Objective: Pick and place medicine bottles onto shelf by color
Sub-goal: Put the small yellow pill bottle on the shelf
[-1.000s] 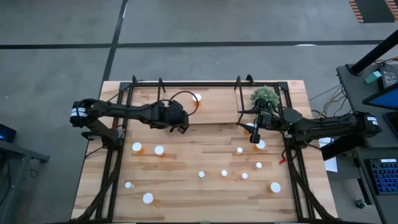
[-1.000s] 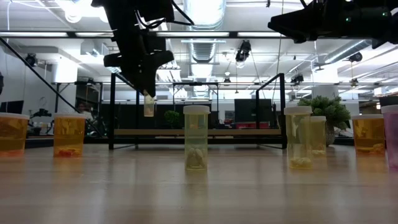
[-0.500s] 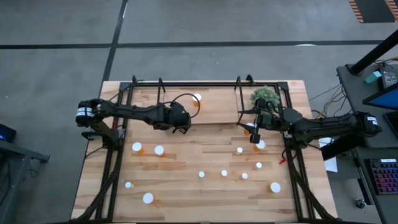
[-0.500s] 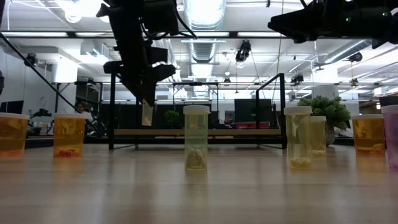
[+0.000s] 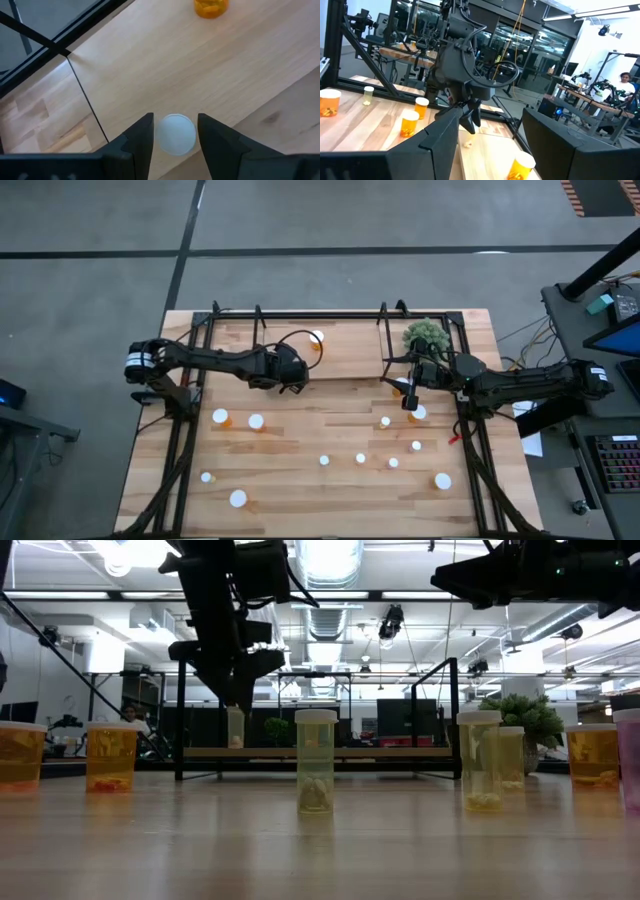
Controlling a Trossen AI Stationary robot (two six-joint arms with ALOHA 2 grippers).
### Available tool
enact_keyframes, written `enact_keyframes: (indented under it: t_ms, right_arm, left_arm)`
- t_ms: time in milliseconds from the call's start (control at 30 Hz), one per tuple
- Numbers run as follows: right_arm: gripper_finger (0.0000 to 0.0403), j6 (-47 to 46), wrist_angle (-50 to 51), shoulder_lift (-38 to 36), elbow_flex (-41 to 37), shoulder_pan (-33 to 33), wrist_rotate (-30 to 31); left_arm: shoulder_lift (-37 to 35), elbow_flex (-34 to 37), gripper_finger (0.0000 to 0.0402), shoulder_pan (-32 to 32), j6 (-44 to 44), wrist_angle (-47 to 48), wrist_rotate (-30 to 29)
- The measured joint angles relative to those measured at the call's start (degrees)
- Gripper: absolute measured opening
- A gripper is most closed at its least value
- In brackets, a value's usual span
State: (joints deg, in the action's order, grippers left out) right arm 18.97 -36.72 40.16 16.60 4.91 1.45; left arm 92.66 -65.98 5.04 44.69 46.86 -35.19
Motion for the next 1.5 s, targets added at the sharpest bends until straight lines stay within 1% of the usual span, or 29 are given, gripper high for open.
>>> enact_keyframes:
  t_ms: [500, 700, 800, 867, 1033, 1100, 1167, 1267, 1333, 1367, 1433, 1500]
  right_arm:
    - [0.0210, 0.09, 0.03, 0.00, 0.00, 0.00, 0.00]
    - [0.0210, 0.10, 0.03, 0.00, 0.00, -0.01, 0.00]
    - [0.0210, 0.10, 0.02, 0.00, 0.00, 0.00, 0.00]
    - [0.0210, 0.10, 0.03, 0.00, 0.00, 0.00, 0.00]
    - [0.0210, 0.10, 0.02, 0.00, 0.00, -0.01, 0.00]
    - [0.0210, 0.10, 0.01, 0.00, 0.00, 0.00, 0.00]
    - [0.0210, 0.10, 0.01, 0.00, 0.00, -0.02, 0.00]
    - [0.0210, 0.12, 0.02, 0.00, 0.00, 0.00, 0.00]
    - [0.0210, 0.20, 0.01, 0.00, 0.00, -0.02, 0.00]
    - [0.0210, 0.21, 0.01, 0.00, 0.00, -0.01, 0.00]
    - [0.0210, 0.24, 0.01, 0.00, 0.00, -0.01, 0.00]
    - [0.0210, 0.26, 0.03, 0.00, 0.00, -0.01, 0.00]
  left_arm:
    - [-0.95, -0.02, 0.0137, 0.22, -0.62, 0.14, -0.60]
    - [-2.92, -0.51, 0.0137, 0.22, -3.30, 0.33, -0.25]
    - [-3.55, -1.90, 0.0137, 0.22, -5.20, 0.28, 0.69]
    - [-3.60, -3.34, 0.0137, 0.15, -6.83, 0.10, 2.36]
    - [-3.65, -8.02, 0.0135, 0.11, -15.29, 0.31, 7.97]
    - [-3.65, -10.39, 0.0126, 0.11, -18.72, 0.98, 10.82]
    - [-3.65, -13.46, 0.0106, 0.11, -21.64, 2.79, 13.28]
    - [-3.36, -18.03, 0.0054, -0.24, -27.60, 6.63, 16.24]
    - [-3.00, -19.93, 0.0017, -0.95, -33.00, 9.79, 16.84]
    - [-2.93, -20.22, 0.0009, -1.41, -35.17, 10.32, 16.97]
    - [-2.88, -19.80, 0.0006, -2.35, -38.68, 10.81, 17.16]
    - [-2.86, -18.37, 0.0002, -2.91, -39.53, 11.25, 17.16]
